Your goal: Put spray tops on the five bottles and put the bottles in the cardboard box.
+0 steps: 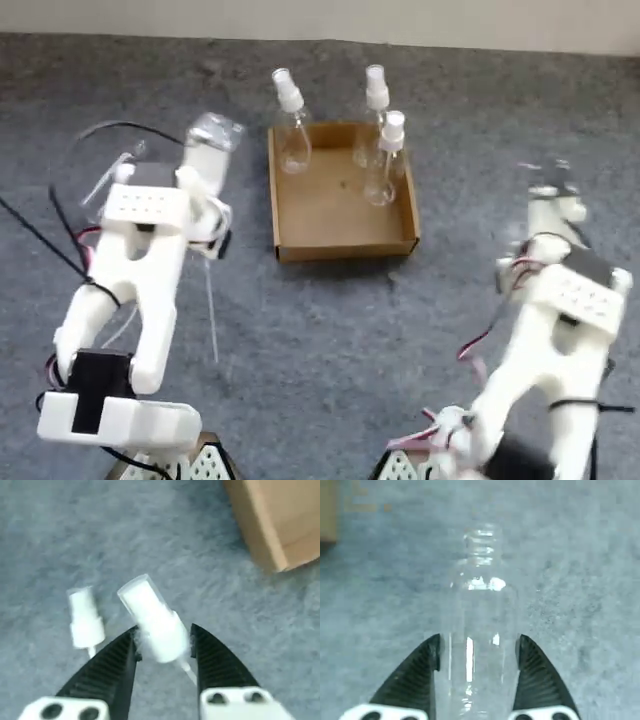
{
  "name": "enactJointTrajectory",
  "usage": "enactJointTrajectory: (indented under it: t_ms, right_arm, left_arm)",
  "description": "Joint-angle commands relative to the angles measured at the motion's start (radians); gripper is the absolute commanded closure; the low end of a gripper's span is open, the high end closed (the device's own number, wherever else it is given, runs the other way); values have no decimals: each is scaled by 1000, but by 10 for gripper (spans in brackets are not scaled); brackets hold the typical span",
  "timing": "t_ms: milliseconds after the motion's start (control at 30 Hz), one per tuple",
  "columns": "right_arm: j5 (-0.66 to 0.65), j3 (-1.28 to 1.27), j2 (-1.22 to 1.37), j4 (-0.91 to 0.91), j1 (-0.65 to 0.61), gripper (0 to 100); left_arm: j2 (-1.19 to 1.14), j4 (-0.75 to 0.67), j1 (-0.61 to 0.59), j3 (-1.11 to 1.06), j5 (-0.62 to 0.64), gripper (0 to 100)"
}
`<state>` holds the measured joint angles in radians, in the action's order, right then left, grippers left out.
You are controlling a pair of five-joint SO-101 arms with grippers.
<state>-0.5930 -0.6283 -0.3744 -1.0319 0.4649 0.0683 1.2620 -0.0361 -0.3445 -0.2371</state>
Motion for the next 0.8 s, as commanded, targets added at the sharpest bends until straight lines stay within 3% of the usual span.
enactJointTrajectory:
  t_ms: [0,167,300,400,567,767]
  right_arm:
    - [-12,99,197,120,45,995]
    - [-12,228,420,166,48,995]
    - [-12,311,535,168,42,993]
    - [-11,344,590,166,31,991]
    - [83,371,625,166,18,988]
    - [103,367,627,165,10,883]
  left_arm:
    - [47,-98,73,-65,-6,995]
    - [47,-180,51,-159,-6,986]
    - [47,-195,16,-188,-6,892]
    - [47,-196,1,-183,-5,881]
    - [47,-199,1,-183,52,873]
    - [47,-212,-8,-182,94,794]
